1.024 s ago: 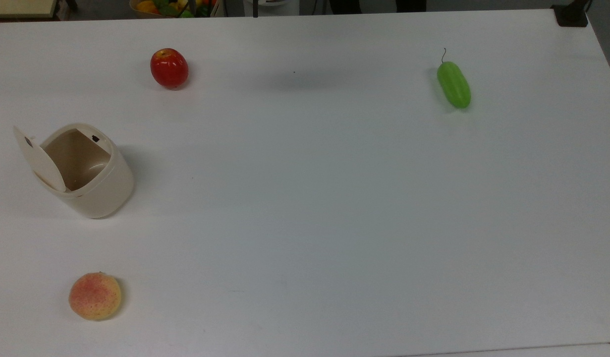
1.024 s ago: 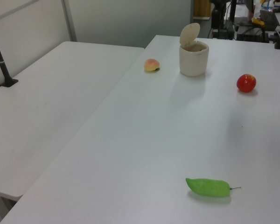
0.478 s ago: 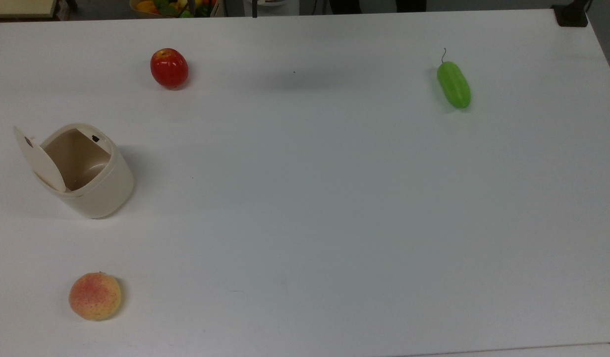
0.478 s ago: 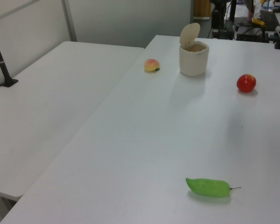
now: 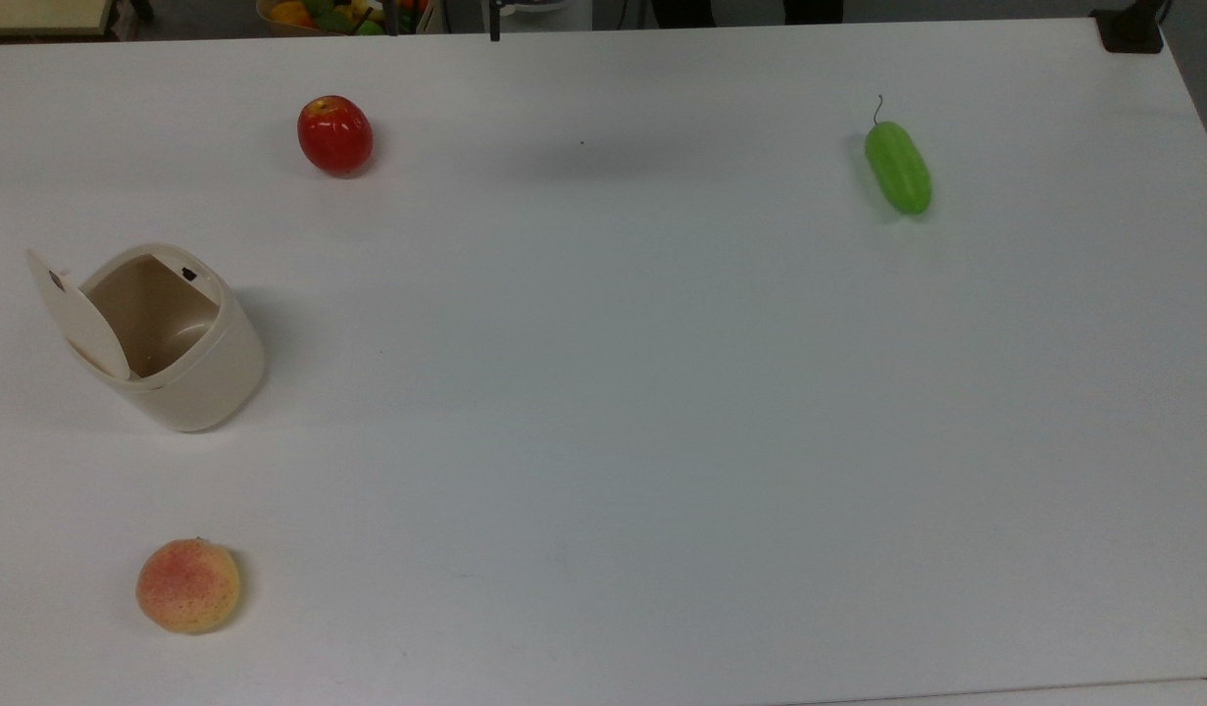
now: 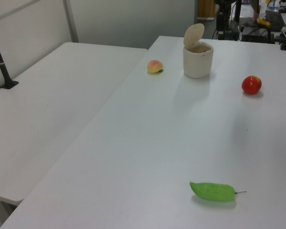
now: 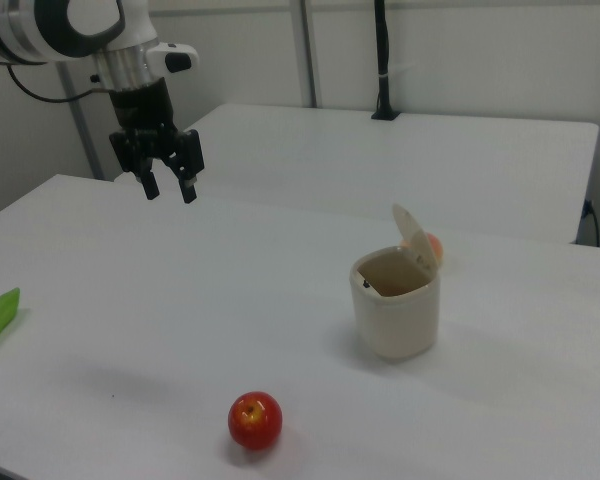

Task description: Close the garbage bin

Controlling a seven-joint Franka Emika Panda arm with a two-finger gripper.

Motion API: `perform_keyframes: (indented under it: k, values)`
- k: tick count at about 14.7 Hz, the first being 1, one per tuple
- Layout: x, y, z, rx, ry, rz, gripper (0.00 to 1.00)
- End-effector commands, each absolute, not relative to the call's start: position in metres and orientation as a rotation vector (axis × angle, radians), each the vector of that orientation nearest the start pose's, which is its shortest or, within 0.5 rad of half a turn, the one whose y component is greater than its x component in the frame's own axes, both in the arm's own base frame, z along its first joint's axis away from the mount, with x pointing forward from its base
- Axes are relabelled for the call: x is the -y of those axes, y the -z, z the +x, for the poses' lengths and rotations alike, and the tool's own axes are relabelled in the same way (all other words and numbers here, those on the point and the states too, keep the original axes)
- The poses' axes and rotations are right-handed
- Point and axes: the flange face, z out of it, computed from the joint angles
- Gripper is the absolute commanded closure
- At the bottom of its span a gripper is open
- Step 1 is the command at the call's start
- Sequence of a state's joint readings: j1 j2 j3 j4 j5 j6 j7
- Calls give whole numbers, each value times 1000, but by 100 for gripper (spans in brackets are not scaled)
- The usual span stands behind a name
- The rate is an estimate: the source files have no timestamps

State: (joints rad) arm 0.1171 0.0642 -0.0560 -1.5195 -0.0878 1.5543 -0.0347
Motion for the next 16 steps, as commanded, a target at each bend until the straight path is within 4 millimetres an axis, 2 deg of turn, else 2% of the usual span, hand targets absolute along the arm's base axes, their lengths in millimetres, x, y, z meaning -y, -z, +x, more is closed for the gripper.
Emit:
perform_keyframes:
  k: [1,3,9,12,14,16]
  values:
    - [-25,-613,565,188,-57,-3223,89]
    - [-26,-612,565,190,-61,-3222,99]
    - [-20,-609,569,167,-59,-3241,100]
    - [5,-605,575,87,-55,-3245,100]
    - [20,-610,582,40,47,-3243,100]
    - [42,-601,594,-74,99,-3246,100]
